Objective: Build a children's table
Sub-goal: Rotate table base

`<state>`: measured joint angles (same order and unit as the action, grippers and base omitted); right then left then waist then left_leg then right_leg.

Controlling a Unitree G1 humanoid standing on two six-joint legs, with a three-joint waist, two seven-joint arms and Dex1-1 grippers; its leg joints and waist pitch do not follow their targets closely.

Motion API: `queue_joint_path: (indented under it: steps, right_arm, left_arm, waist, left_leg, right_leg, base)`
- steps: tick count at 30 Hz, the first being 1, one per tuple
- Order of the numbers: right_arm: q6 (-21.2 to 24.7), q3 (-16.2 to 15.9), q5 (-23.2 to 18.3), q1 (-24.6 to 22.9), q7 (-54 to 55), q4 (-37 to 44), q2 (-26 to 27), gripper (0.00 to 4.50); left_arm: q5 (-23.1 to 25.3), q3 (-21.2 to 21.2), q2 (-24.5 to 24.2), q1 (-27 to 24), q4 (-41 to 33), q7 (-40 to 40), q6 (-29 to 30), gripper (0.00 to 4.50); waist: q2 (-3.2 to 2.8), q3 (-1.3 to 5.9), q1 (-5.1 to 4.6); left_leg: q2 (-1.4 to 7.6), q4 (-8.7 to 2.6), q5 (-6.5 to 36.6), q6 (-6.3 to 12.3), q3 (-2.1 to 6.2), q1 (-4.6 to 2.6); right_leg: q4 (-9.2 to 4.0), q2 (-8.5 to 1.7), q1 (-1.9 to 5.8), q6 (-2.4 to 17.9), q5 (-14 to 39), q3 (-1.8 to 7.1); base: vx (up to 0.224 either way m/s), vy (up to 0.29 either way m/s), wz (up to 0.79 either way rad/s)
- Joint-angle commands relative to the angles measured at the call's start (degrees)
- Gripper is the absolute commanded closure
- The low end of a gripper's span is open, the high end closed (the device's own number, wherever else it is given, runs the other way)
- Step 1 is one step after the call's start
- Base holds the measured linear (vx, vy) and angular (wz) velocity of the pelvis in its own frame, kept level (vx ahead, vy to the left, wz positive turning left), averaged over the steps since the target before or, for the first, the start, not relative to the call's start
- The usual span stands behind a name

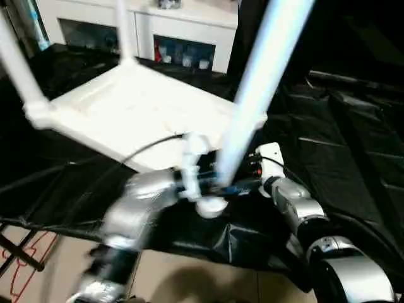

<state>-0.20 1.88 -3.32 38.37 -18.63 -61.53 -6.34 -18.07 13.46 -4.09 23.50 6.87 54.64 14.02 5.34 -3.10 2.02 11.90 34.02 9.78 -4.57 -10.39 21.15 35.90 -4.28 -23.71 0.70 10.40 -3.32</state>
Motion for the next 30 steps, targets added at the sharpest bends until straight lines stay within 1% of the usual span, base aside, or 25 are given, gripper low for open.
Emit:
queue_joint_path:
  steps: [1, 2, 4, 5, 6, 7, 8, 9, 10, 11, 12, 13, 14, 15, 16, 17, 18, 19, 20, 21, 22, 26, 28, 29, 30]
  right_arm:
    - [-0.09, -0.80, 0.64, 0.91, -0.09, -1.24, 1.07, 0.90]
    - [-0.24, -0.67, 0.56, 0.97, 0.07, -1.43, 1.17, 0.90]
    - [-0.69, -0.19, 0.39, 1.17, 0.28, -1.91, 1.46, 0.90]
    - [-0.83, -0.06, 0.42, 1.26, 0.40, -2.08, 1.55, 0.90]
    - [-1.12, 0.20, 0.35, 1.37, 0.53, -2.29, 1.70, 0.90]
    - [-1.13, 0.21, 0.33, 1.38, 0.54, -2.31, 1.71, 0.90]
    - [-1.31, 0.39, 0.25, 1.49, 0.69, -2.53, 1.83, 0.90]
    - [-1.41, 0.46, 0.25, 1.55, 0.93, -2.66, 1.81, 0.90]
    - [-1.44, 0.49, 0.25, 1.56, 1.01, -2.71, 1.81, 0.90]
    - [-1.64, 0.84, 0.07, 1.68, 1.67, -2.89, 1.75, 0.90]
    - [-1.77, 1.27, -0.32, 1.81, 1.92, -3.03, 1.63, 0.90]
    - [-1.91, 1.46, -0.35, 1.88, 1.90, -3.18, 1.56, 0.90]
    - [-2.00, 1.56, -0.31, 1.95, 1.86, -3.32, 1.53, 0.90]
    - [-2.26, 1.59, -0.09, 2.05, 1.97, -3.62, 1.38, 0.90]
    - [-2.30, 1.58, -0.05, 2.05, 2.00, -3.66, 1.35, 0.90]
    - [-2.75, 1.69, 0.14, 1.93, 2.09, -3.79, 0.69, 0.90]
    - [-2.98, 1.78, 0.23, 1.71, 2.09, -3.57, 0.09, 0.90]
    - [-2.98, 1.78, 0.23, 1.71, 2.09, -3.57, 0.09, 0.90]
    - [-3.17, 1.91, 0.20, 1.54, 1.96, -3.34, -0.41, 0.90]
    - [-3.44, 2.71, -0.71, 0.72, 0.18, -1.81, -2.01, 0.90]
    - [-3.45, 2.74, -0.75, 0.69, 0.10, -1.75, -2.07, 0.90]
    - [-4.21, 2.60, -0.71, -1.66, -5.01, 1.01, -5.72, 0.90]
    - [-4.11, 2.29, -1.17, -3.24, -9.45, 3.44, -7.78, 0.90]
    - [-4.20, 2.15, -1.24, -3.66, -10.32, 3.96, -8.03, 0.90]
    - [-4.05, 2.11, -1.49, -4.24, -11.97, 5.07, -9.07, 0.90]
  left_arm:
    - [1.38, 3.84, 2.63, 2.17, 2.11, 0.01, -2.31, 0.02]
    - [1.48, 3.79, 3.51, 2.66, 3.43, 0.13, -3.49, 0.02]
    - [2.01, 3.26, 5.79, 4.35, 7.34, -0.55, -5.70, 0.02]
    - [2.32, 2.96, 6.36, 4.92, 8.65, -0.96, -6.61, 0.02]
    - [3.76, 2.64, 6.88, 6.21, 11.27, -2.55, -8.46, 0.02]
    - [3.85, 2.62, 6.89, 6.30, 11.44, -2.65, -8.57, 0.02]
    - [4.80, 2.14, 7.14, 7.24, 13.52, -4.01, -10.32, 0.02]
    - [5.53, 1.75, 7.25, 7.84, 14.98, -5.35, -11.49, 0.02]
    - [5.76, 1.63, 7.29, 8.03, 15.44, -5.77, -11.86, 0.02]
    - [7.89, 1.16, 6.78, 9.53, 18.51, -8.48, -14.60, 0.02]
    - [9.31, 0.40, 5.98, 11.37, 21.61, -10.50, -15.43, 0.02]
    - [9.81, -0.22, 5.85, 12.34, 23.38, -10.91, -16.85, 0.02]
    - [9.99, -0.67, 5.85, 12.92, 24.49, -11.01, -17.79, 0.02]
    - [9.99, -1.12, 5.92, 13.69, 25.84, -10.74, -19.12, 0.02]
    - [10.00, -1.14, 5.92, 13.78, 25.98, -10.71, -19.22, 0.02]
    - [10.06, -1.13, 5.62, 14.42, 27.07, -10.11, -19.44, 0.02]
    - [9.98, -1.26, 5.31, 14.66, 27.53, -9.73, -19.76, 0.02]
    - [9.98, -1.26, 5.31, 14.66, 27.53, -9.73, -19.76, 0.02]
    - [9.72, -1.43, 4.96, 14.82, 27.90, -9.03, -20.11, 0.02]
    - [7.21, -1.88, 2.75, 14.35, 26.78, -3.40, -19.08, 0.02]
    - [7.10, -1.91, 2.66, 14.33, 26.72, -3.19, -19.04, 0.02]
    - [3.00, -2.79, -2.42, 12.30, 23.72, 6.54, -15.24, 0.02]
    - [1.60, -2.51, -5.42, 11.02, 22.49, 11.55, -13.34, 0.02]
    - [1.29, -2.53, -6.19, 10.64, 22.45, 12.88, -13.16, 0.02]
    - [1.49, -2.15, -7.31, 10.39, 22.53, 14.45, -13.05, 0.02]
  waist:
    - [-1.50, 3.97, 0.46]
    - [-1.28, 3.93, 0.35]
    - [-1.38, 3.83, 0.39]
    - [-1.97, 3.85, 0.51]
    - [-1.87, 3.94, 0.41]
    - [-1.71, 3.96, 0.40]
    - [-1.78, 3.96, 0.35]
    - [-1.63, 4.00, 0.36]
    - [-1.66, 4.00, 0.33]
    - [-1.97, 4.00, 0.45]
    - [-2.12, 3.99, 0.39]
    - [-2.29, 4.00, 0.45]
    - [-2.15, 3.99, 0.36]
    - [-2.73, 3.93, 0.49]
    - [-2.60, 3.98, 0.48]
    - [-3.32, 3.96, 0.62]
    - [-3.08, 3.99, 0.53]
    - [-3.31, 4.05, 0.64]
    - [-3.39, 4.03, 0.65]
    - [-3.71, 4.00, 0.76]
    - [-3.75, 4.04, 0.89]
    - [-3.99, 3.96, 1.12]
    - [-3.71, 3.95, 1.29]
    - [-3.17, 3.89, 1.20]
    - [-3.29, 3.86, 1.30]
  left_leg:
    - [1.05, -3.65, 12.26, 0.07, 0.09, -0.38]
    - [1.07, -3.69, 12.61, 0.24, 0.02, -0.43]
    - [0.98, -3.72, 14.32, 0.15, 0.01, -0.51]
    - [0.93, -3.72, 14.64, 0.02, 0.11, -0.57]
    - [1.00, -3.75, 15.00, -0.15, 0.22, -0.46]
    - [0.98, -3.75, 15.13, -0.10, 0.20, -0.47]
    - [1.01, -3.79, 14.82, 0.05, 0.32, -0.23]
    - [0.98, -3.69, 14.84, 0.38, 0.27, -0.30]
    - [0.93, -3.63, 14.33, 0.69, 0.27, -0.18]
    - [0.94, -3.62, 14.26, 0.75, 0.27, -0.31]
    - [0.84, -3.62, 14.72, 0.97, 0.22, -0.50]
    - [0.79, -3.68, 14.81, 1.05, 0.37, -0.52]
    - [0.82, -3.67, 14.55, 1.02, 0.36, -0.33]
    - [0.72, -3.66, 13.91, 1.09, 0.43, -0.17]
    - [0.80, -3.54, 13.82, 1.26, 0.29, -0.33]
    - [0.82, -3.56, 13.83, 1.24, 0.39, -0.35]
    - [0.76, -3.47, 14.13, 1.51, 0.23, -0.37]
    - [0.76, -3.47, 13.99, 1.76, 0.22, -0.38]
    - [0.74, -3.43, 13.84, 1.94, 0.23, -0.32]
    - [0.68, -3.41, 14.05, 2.15, 0.21, -0.36]
    - [0.67, -3.37, 13.91, 2.42, 0.15, -0.39]
    - [0.77, -3.36, 13.46, 2.51, 0.07, -0.48]
    - [0.90, -3.37, 13.18, 2.83, -0.02, -0.57]
    - [0.95, -3.42, 12.96, 3.09, -0.08, -0.44]
    - [1.01, -3.47, 12.65, 3.19, -0.12, -0.48]
  right_leg:
    - [-3.99, -2.91, 3.28, 10.95, 7.50, 2.41]
    - [-4.22, -2.80, 3.17, 11.02, 7.58, 2.38]
    - [-4.49, -2.78, 3.19, 11.24, 9.17, 2.35]
    - [-4.50, -2.85, 3.21, 11.27, 9.44, 2.38]
    - [-4.45, -2.88, 3.36, 11.42, 9.36, 2.32]
    - [-4.53, -2.84, 3.36, 11.43, 9.37, 2.29]
    - [-4.35, -2.98, 3.61, 11.53, 8.86, 2.29]
    - [-4.49, -3.03, 3.57, 11.44, 9.33, 2.27]
    - [-4.46, -3.04, 3.64, 11.65, 9.08, 2.29]
    - [-4.42, -3.06, 3.56, 11.86, 8.94, 2.29]
    - [-4.70, -2.79, 3.35, 11.58, 9.41, 2.26]
    - [-4.61, -2.90, 3.51, 11.61, 9.80, 2.19]
    - [-4.58, -2.96, 3.68, 11.61, 9.99, 2.16]
    - [-4.66, -3.10, 3.76, 11.72, 10.20, 2.13]
    - [-4.68, -3.14, 3.64, 12.28, 9.58, 2.20]
    - [-4.52, -3.19, 3.66, 12.70, 9.25, 2.20]
    - [-4.63, -3.04, 3.61, 13.11, 9.07, 2.17]
    - [-4.57, -3.06, 3.70, 13.48, 8.87, 2.15]
    - [-4.50, -3.08, 3.73, 13.70, 8.66, 2.16]
    - [-4.70, -3.16, 3.73, 13.83, 9.30, 2.12]
    - [-4.66, -3.18, 3.72, 14.17, 9.54, 2.13]
    - [-4.48, -3.08, 3.70, 14.71, 9.07, 2.09]
    - [-4.33, -3.02, 3.65, 14.62, 9.09, 2.15]
    - [-4.40, -3.01, 3.67, 14.54, 9.28, 2.16]
    - [-4.37, -2.97, 3.59, 14.39, 9.59, 2.15]
  base:
    - [0.000, 0.000, 0.00]
    - [0.000, 0.000, 0.00]
    - [0.000, 0.000, 0.00]
    - [0.000, 0.000, 0.00]
    - [0.000, 0.000, 0.00]
    - [0.000, 0.000, 0.00]
    - [0.000, 0.000, 0.00]
    - [0.000, 0.000, 0.00]
    - [0.000, 0.000, 0.00]
    - [0.000, 0.000, 0.00]
    - [0.000, 0.000, 0.00]
    - [0.000, 0.000, 0.00]
    - [0.000, 0.000, 0.00]
    - [0.000, 0.000, 0.00]
    - [0.000, 0.000, 0.00]
    - [0.000, 0.000, 0.00]
    - [0.000, 0.000, 0.00]
    - [0.000, 0.000, 0.00]
    - [0.000, 0.000, 0.00]
    - [0.000, 0.000, 0.00]
    - [0.000, 0.000, 0.00]
    - [0.000, 0.000, 0.00]
    - [0.000, 0.000, 0.00]
    - [0.000, 0.000, 0.00]
    - [0.000, 0.000, 0.00]
